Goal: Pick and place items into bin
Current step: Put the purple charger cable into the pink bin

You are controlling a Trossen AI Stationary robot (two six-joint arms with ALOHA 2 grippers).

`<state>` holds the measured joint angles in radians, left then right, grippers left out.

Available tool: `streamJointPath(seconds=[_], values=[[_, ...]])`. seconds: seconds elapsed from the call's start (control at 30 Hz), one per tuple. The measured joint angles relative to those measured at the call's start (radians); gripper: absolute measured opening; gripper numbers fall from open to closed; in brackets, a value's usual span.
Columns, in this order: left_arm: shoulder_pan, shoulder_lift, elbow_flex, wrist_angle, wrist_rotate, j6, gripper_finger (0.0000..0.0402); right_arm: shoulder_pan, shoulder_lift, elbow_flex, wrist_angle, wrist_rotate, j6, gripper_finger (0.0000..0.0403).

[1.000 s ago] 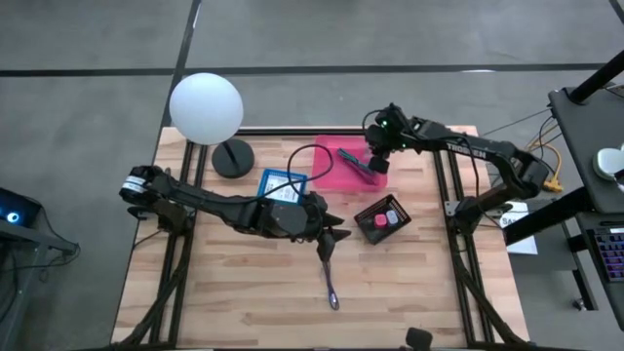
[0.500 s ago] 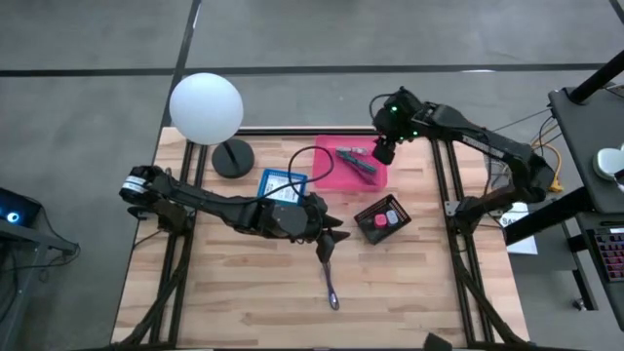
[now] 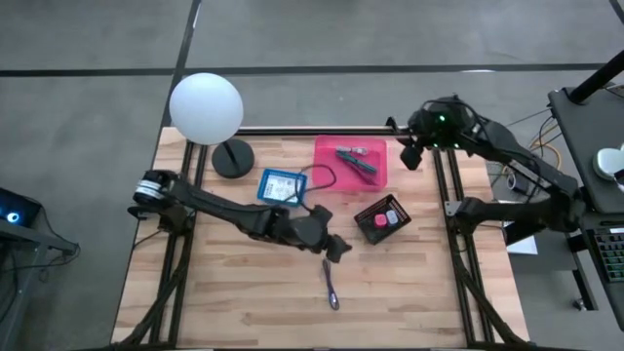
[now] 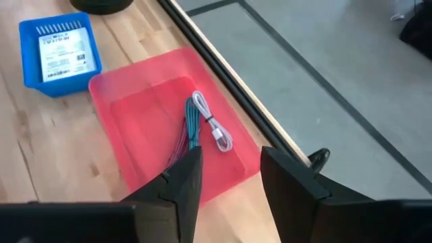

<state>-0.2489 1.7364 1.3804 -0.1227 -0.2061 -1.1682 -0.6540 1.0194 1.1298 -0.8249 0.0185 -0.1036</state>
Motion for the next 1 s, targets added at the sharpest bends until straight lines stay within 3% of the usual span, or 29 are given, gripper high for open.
streamJointPath(seconds=[0.13,0.27,0.43,0.6,1.0], values=[[-0.002,0.056,0.000,-0.007,0.067,-0.125,0.0184,0.000,-0.073,-0.066,0.002,0.000,0.000,0.0137],[-0.007,0.092,0.020,-0.114,0.093,-0.228,0.0184,0.000,-0.112,-0.121,0.009,0.000,0.024,0.0139],[-0.016,0.106,0.041,-0.269,0.108,-0.361,0.0184,0.001,-0.117,-0.161,0.020,0.000,0.052,0.0133],[-0.032,0.107,0.030,-0.316,0.119,-0.475,0.0184,0.002,-0.107,-0.185,0.043,-0.001,0.058,0.0128],[-0.041,0.107,-0.041,-0.320,0.105,-0.582,0.0184,0.002,-0.095,-0.187,0.067,-0.023,0.079,0.0127]])
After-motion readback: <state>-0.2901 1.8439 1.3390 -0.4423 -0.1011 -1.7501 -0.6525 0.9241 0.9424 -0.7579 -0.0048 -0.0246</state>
